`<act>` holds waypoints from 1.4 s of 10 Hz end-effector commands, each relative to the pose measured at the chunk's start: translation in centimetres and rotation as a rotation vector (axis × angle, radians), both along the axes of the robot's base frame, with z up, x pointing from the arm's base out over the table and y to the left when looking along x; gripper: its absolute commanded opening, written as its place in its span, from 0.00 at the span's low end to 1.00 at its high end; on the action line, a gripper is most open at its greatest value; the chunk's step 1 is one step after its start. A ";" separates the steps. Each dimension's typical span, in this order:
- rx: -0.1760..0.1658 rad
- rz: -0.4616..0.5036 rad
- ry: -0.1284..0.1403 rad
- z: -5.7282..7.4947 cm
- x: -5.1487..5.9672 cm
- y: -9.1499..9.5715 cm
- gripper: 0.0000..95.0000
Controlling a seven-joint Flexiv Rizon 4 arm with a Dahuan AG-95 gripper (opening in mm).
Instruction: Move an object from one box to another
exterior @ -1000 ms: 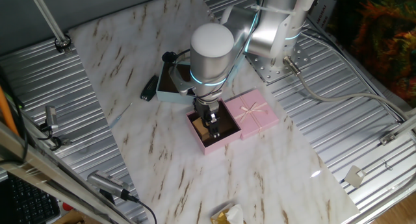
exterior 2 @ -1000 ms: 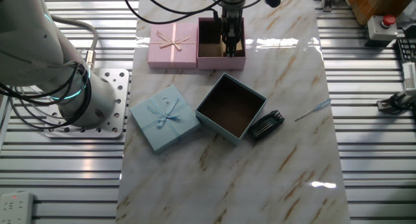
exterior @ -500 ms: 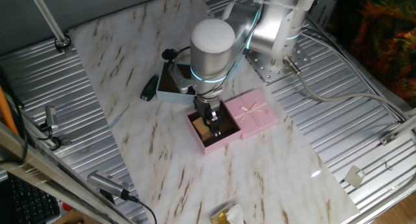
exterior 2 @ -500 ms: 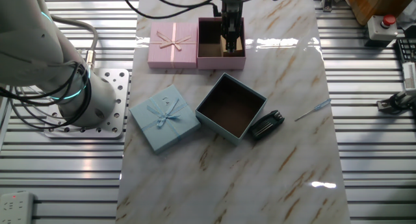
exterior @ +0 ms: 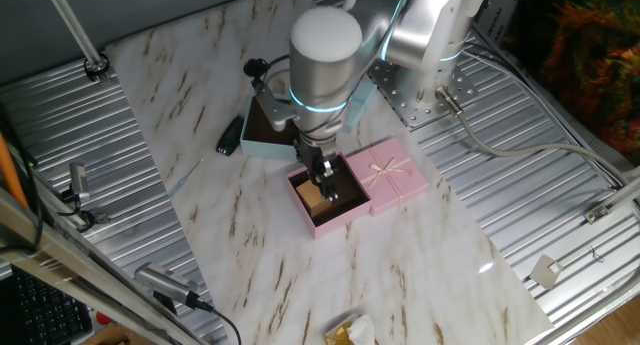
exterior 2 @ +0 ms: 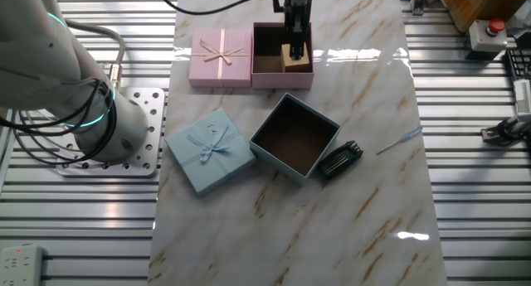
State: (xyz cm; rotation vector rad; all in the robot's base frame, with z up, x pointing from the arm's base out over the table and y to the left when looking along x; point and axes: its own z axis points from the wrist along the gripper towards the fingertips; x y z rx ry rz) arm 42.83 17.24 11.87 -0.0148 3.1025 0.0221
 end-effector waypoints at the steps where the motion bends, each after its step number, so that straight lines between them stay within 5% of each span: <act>1: -0.008 0.003 -0.003 0.9 0.3 -0.3 0.80; 4: -0.011 -0.007 -0.021 1.7 0.4 -0.7 0.80; 14: 0.002 -0.003 -0.010 2.4 0.6 -1.4 0.80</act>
